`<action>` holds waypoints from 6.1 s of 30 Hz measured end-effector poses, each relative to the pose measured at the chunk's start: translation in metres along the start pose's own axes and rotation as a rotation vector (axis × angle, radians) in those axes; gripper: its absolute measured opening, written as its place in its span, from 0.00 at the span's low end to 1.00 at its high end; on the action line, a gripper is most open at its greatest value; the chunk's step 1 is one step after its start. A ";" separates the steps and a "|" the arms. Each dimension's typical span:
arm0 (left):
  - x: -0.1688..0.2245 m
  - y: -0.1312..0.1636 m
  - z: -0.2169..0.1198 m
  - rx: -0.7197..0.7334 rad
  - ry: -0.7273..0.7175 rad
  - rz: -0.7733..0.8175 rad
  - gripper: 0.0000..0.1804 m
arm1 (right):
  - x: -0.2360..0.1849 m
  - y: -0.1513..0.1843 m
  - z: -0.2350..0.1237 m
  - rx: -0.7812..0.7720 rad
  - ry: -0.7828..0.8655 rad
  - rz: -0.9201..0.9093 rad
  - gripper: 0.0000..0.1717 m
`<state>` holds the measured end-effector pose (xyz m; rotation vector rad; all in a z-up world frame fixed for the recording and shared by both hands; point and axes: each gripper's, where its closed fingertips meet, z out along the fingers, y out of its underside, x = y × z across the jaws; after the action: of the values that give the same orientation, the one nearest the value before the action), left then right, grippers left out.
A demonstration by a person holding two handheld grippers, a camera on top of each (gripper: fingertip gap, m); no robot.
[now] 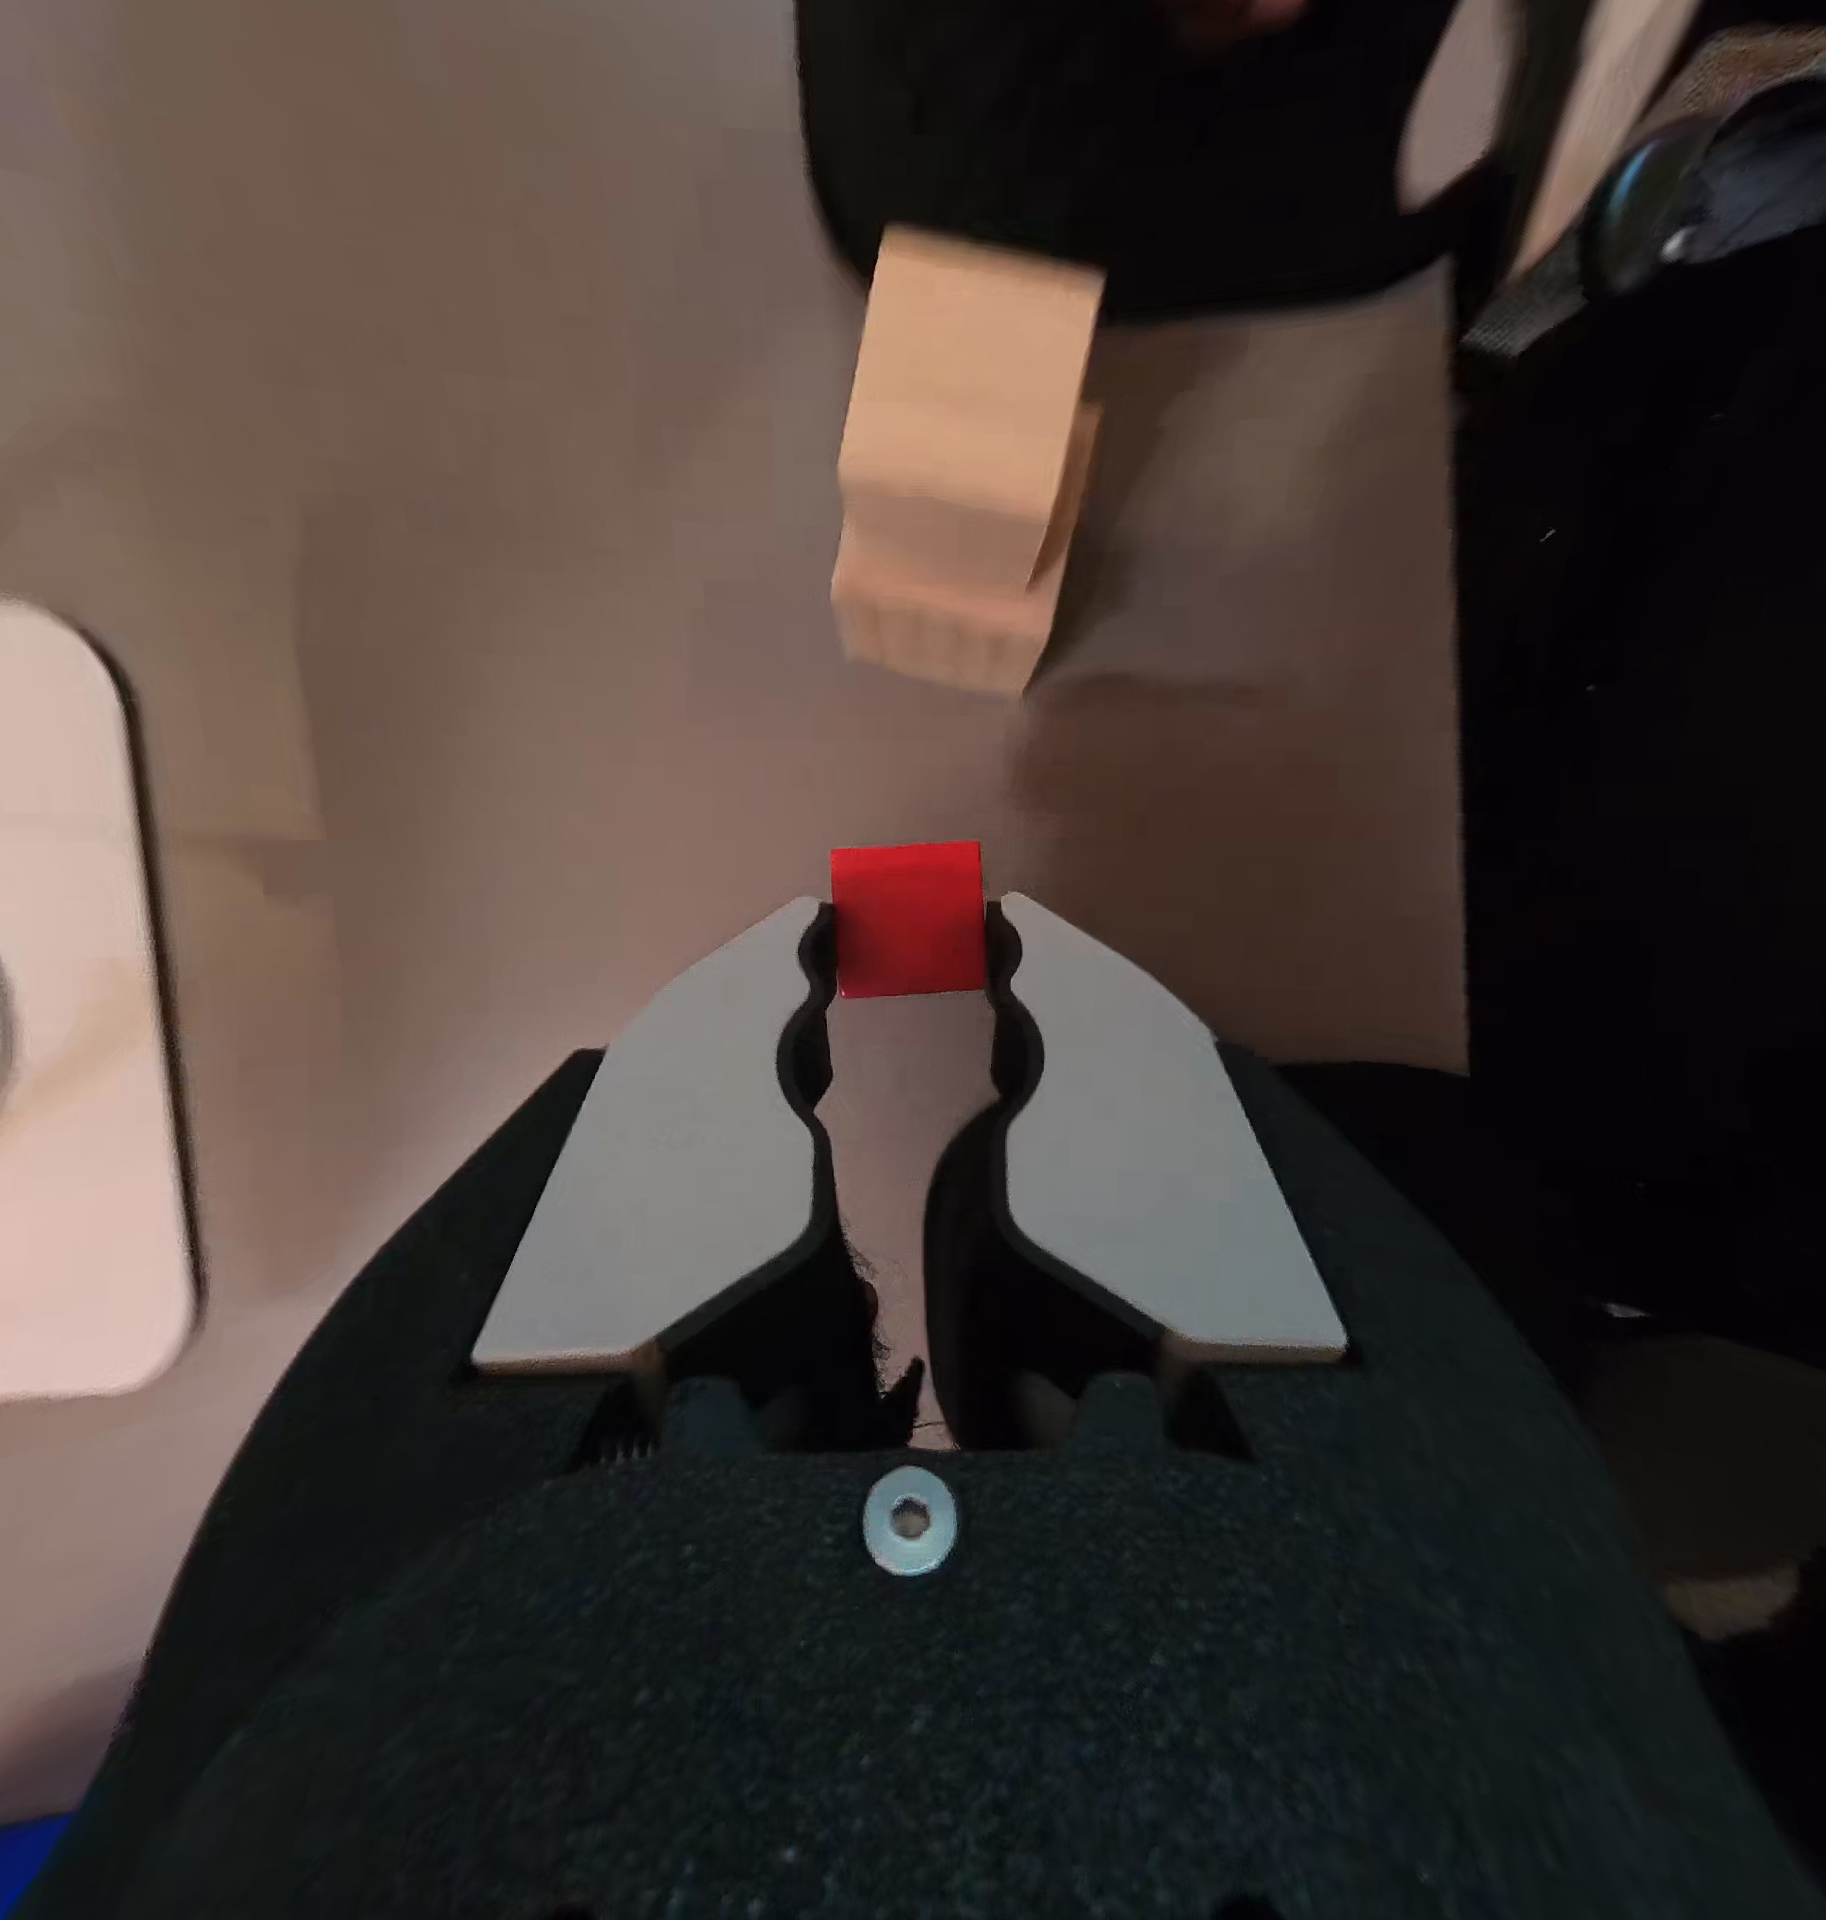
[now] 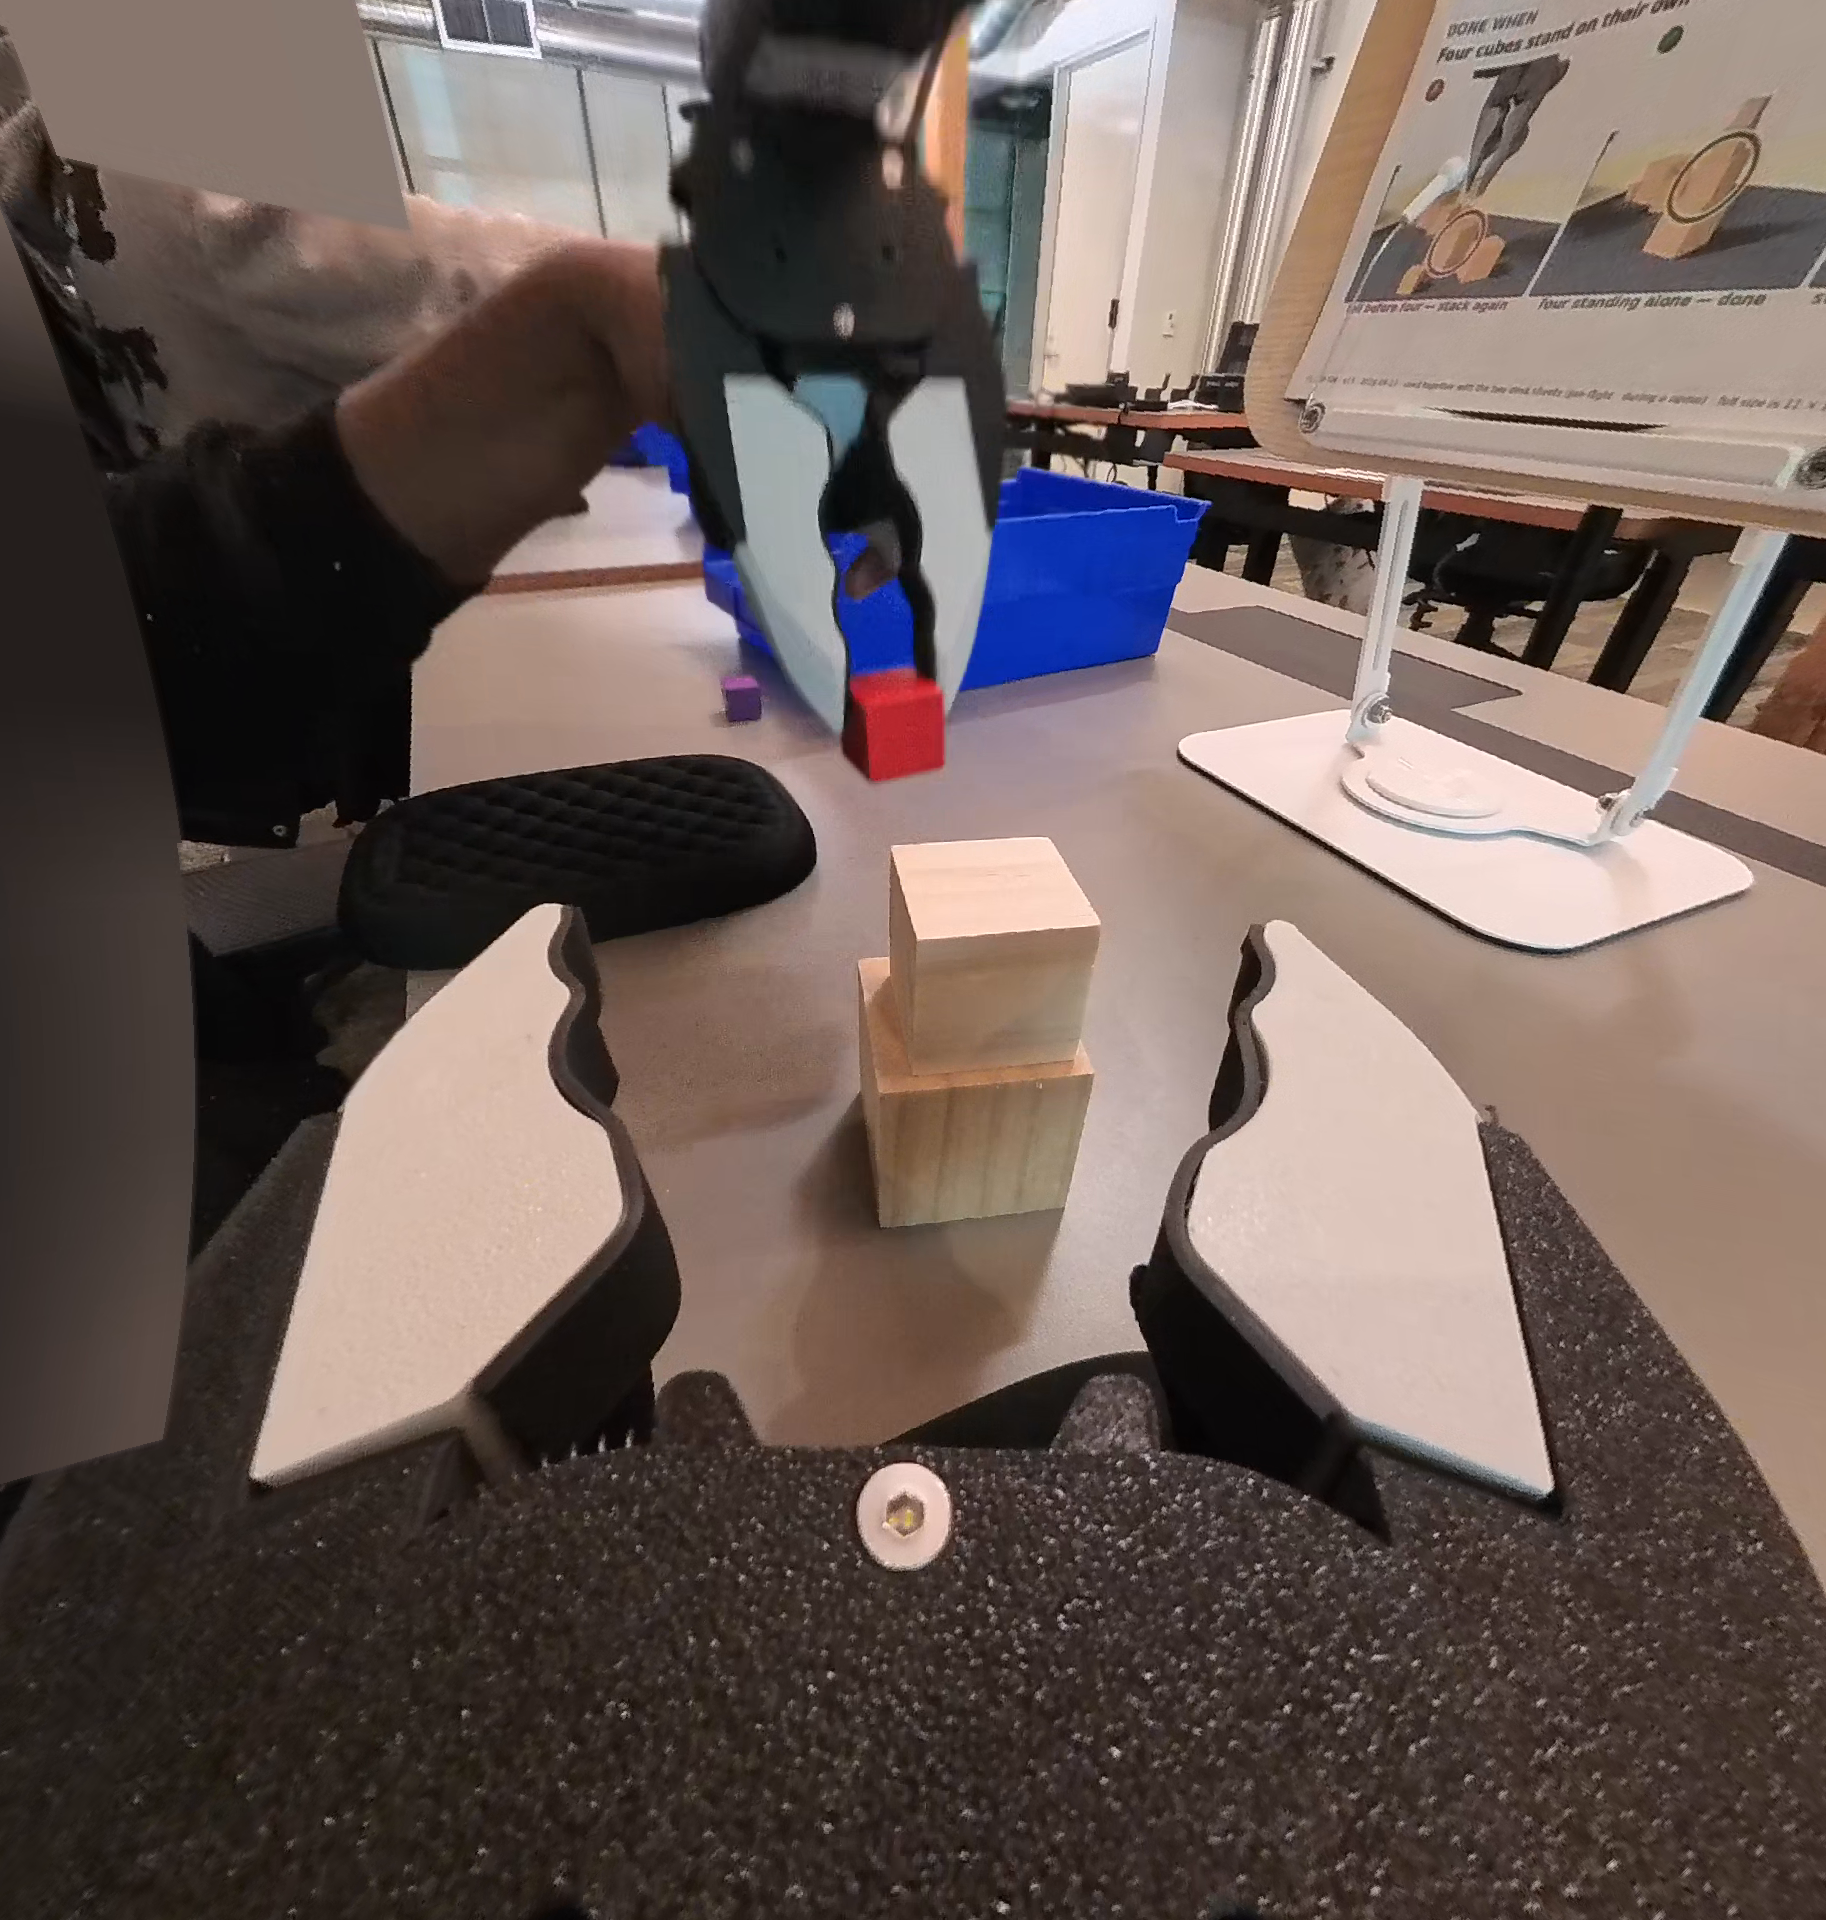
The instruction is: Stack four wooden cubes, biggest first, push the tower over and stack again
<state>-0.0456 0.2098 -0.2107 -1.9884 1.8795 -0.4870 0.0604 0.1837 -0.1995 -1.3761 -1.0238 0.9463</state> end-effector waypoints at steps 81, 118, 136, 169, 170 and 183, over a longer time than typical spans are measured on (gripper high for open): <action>-0.007 0.272 -0.058 0.255 -0.787 -1.016 0.14 | 0.002 -0.001 -0.001 0.009 0.010 0.003 0.64; 0.018 -0.093 0.007 0.196 0.035 0.181 0.12 | 0.000 -0.001 -0.001 0.013 -0.011 0.012 0.62; 0.010 -0.096 0.019 0.174 0.104 0.197 0.12 | 0.000 -0.002 -0.002 0.021 -0.012 0.008 0.62; 0.014 -0.017 -0.056 1.033 -0.500 -0.203 0.81 | 0.001 0.000 0.000 0.003 0.004 0.006 0.61; 0.016 -0.010 -0.055 1.049 -0.508 -0.218 0.81 | 0.002 0.000 0.000 0.001 0.006 0.007 0.61; 0.035 0.013 -0.045 1.121 -0.485 -0.209 0.81 | 0.008 -0.003 0.000 -0.020 0.026 0.052 0.59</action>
<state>-0.0770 0.1729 -0.1776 -1.3235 0.7752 -0.7893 0.0630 0.1910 -0.1959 -1.4343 -0.9841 0.9561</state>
